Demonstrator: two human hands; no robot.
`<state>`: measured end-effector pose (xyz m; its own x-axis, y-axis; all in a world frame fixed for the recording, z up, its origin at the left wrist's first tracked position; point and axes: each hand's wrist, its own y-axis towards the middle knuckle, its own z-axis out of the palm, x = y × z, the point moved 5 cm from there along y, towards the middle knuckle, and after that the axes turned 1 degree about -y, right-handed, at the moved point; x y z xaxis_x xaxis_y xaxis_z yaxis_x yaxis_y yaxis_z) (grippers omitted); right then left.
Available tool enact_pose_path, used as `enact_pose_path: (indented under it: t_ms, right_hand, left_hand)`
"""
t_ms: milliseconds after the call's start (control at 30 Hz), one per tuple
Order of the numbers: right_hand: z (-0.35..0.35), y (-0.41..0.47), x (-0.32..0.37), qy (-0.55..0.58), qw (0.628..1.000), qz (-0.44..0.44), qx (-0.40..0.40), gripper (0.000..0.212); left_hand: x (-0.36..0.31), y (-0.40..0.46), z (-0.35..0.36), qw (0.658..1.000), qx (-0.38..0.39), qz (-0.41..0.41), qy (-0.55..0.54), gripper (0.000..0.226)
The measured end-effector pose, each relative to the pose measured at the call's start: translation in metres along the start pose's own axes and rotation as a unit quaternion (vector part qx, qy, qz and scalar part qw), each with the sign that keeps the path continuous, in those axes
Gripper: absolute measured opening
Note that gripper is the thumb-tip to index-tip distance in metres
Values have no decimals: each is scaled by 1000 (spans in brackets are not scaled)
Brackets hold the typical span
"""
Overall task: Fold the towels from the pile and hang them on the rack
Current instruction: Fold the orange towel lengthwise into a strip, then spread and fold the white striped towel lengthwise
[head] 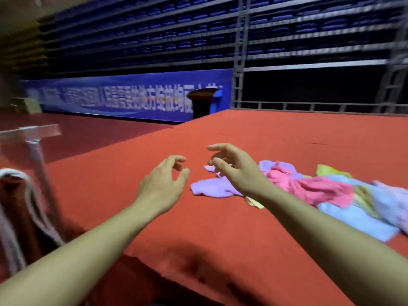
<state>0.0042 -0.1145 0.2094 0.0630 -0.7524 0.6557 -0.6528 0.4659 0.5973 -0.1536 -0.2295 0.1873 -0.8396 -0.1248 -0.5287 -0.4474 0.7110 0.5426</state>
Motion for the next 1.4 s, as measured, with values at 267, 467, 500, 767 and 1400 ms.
enact_pose_path:
  t_ms: [267,467,500,767,1400]
  right_hand:
    - [-134,-154,-120,-150,964,209,-73,31]
    - [-176,-224,-184,-223,920,311,-84,31]
    - [-181,-230,-193,-237,912,322,-87,31]
    - [-247,-261,-274,-347,833,390,-183,28]
    - [-345,-318,-283,-290,740,410,-447,65]
  left_hand:
    - [-85,-6,191,972,187,105,-100,48]
    - [-121,-16,286,941,256,169,-144,35]
    - [-126,-17,300,933,268,173,-169,39]
    - [-160,-17,410,895,322,174,-256,40]
    - [-261,-45,482,845,359,134,-372,35]
